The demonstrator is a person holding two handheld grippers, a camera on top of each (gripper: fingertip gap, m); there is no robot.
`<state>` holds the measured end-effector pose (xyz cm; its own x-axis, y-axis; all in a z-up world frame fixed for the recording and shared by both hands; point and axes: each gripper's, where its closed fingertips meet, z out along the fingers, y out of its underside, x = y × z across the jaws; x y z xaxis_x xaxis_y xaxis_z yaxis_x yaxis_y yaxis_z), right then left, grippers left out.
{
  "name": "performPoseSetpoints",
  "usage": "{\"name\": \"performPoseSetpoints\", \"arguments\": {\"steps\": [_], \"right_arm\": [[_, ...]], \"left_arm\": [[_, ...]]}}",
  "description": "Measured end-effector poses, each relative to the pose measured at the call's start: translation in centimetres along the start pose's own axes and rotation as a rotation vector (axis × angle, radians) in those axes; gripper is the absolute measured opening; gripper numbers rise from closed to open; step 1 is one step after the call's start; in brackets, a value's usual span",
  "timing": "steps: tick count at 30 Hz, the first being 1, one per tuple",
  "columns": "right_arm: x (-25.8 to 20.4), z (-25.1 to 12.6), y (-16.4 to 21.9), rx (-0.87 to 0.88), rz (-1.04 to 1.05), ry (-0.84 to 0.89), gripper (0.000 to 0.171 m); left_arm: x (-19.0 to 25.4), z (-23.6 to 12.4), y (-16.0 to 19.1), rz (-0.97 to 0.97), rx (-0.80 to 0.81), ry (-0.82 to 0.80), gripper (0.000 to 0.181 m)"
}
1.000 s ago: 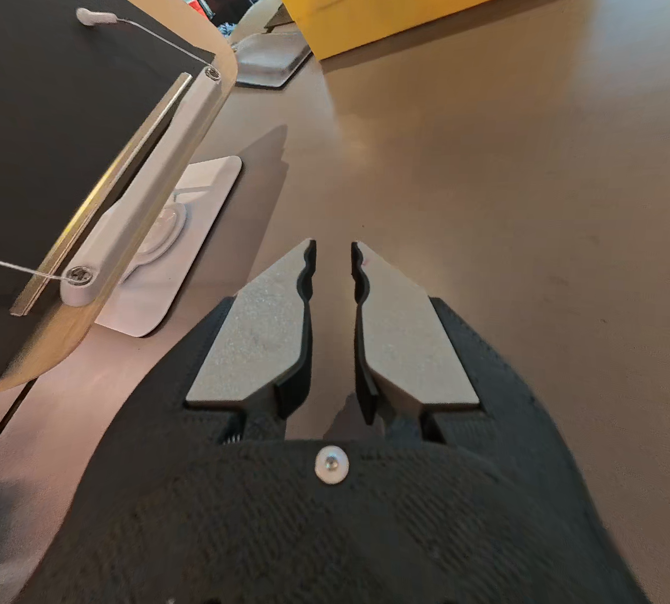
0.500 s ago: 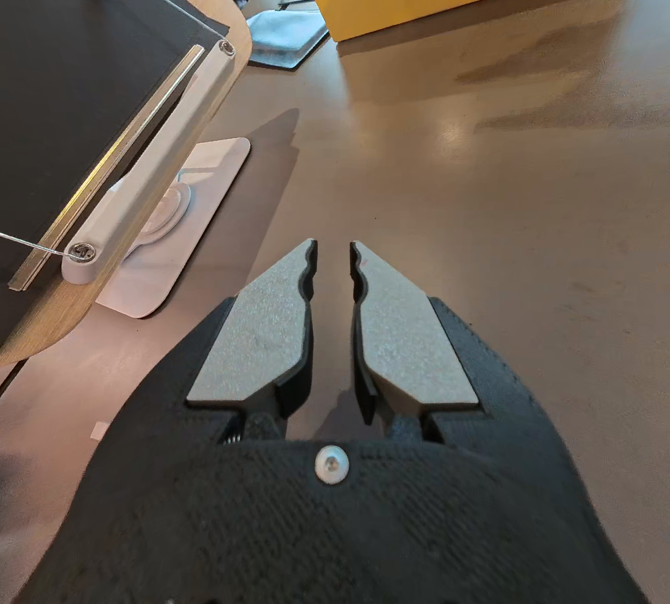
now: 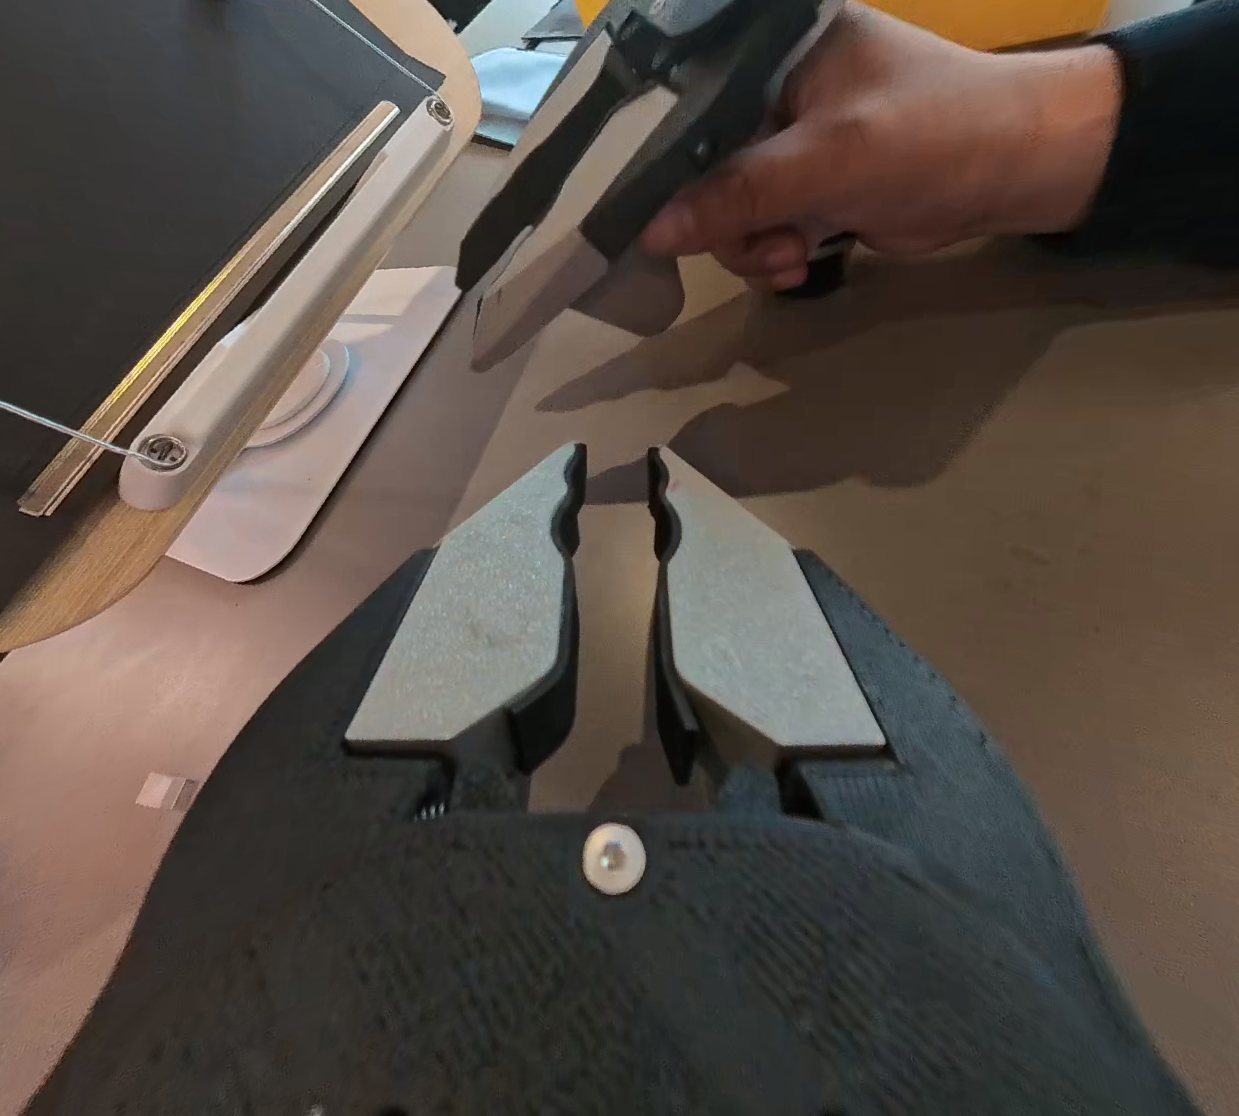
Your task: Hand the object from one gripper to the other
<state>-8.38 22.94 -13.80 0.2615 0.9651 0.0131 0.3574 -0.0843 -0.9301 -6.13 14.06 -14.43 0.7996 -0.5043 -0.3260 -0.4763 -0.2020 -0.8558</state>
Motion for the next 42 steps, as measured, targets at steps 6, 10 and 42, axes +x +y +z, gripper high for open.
{"name": "performPoseSetpoints", "arguments": {"steps": [6,10,42], "right_arm": [[-0.5,0.2,0.1,-0.005,0.077,-0.08,0.051],[-0.7,-0.5,-0.1,0.028,0.116,-0.13,0.059],[-1.7,0.0,1.5,-0.087,0.014,-0.056,0.077]], "left_arm": [[-0.1,-1.0,-0.8,-0.009,0.01,0.004,0.021],[2.8,-4.3,-3.3,-0.228,0.125,0.181,0.031],[-22.0,-21.5,20.9,0.036,-0.811,-0.157,0.034]]}}
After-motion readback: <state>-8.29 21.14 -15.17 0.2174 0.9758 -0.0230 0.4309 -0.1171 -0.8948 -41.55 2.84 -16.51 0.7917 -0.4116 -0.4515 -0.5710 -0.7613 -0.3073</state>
